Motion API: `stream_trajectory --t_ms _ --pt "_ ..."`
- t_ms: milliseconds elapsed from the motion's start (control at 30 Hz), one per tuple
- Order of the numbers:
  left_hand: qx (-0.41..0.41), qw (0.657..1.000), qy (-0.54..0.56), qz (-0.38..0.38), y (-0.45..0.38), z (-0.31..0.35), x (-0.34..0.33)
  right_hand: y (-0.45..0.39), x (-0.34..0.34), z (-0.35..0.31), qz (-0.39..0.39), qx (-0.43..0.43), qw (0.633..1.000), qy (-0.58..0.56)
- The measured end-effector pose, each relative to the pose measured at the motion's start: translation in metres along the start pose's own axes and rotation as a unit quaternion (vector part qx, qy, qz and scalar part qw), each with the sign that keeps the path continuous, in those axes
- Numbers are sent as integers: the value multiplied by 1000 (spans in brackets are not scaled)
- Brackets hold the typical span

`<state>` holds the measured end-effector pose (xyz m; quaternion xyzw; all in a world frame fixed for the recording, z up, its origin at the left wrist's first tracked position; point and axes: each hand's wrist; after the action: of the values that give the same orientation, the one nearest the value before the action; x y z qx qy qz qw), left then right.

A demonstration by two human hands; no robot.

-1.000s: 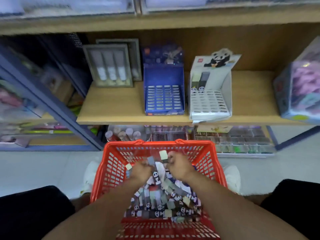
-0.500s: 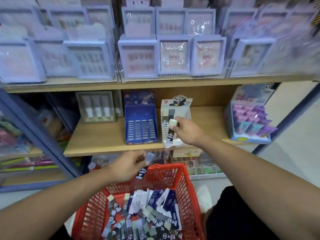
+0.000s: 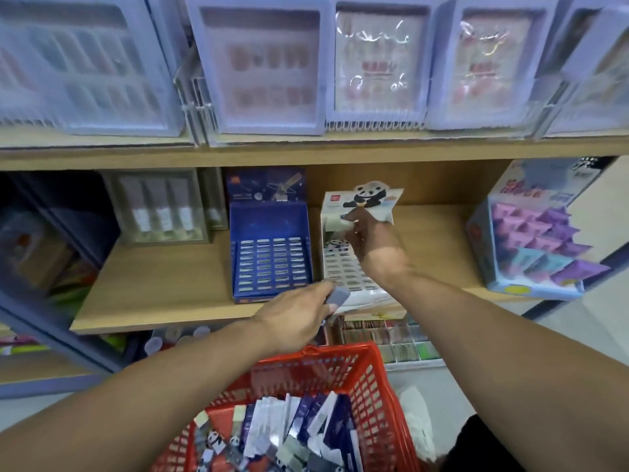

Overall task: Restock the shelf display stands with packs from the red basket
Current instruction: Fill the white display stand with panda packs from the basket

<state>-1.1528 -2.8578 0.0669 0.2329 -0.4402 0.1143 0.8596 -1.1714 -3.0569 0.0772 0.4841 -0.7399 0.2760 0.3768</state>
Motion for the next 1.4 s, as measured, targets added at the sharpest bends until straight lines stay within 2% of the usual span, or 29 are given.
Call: stream_trajectory --t_ms 100,333,533,733,967,1400 --pt "15 999 -18 -22 -7 -6 -1 -8 -4 -1 -26 1 997 68" --pt "34 998 -24 -49 -3 -14 -4 -15 4 -11 -57 5 995 81" --pt "56 995 -3 -77 1 -16 -2 -13 11 -15 -61 11 993 105" --pt "33 996 15 -80 -1 -12 -11 -11 12 -10 -50 5 987 154" --pt "30 997 11 -67 0 -10 -12 -12 10 -7 -30 11 995 99" --pt "27 998 3 -60 -4 -19 -17 -10 11 -11 -9 9 992 124"
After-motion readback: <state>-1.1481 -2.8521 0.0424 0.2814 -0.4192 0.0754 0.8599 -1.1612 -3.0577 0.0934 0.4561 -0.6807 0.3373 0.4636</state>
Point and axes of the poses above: each hand's wrist, its own y-axis away from the middle knuckle, its own x-axis out of the back of the hand, z = x × y, and after that the axes turned 8 degrees about -z, right-handed
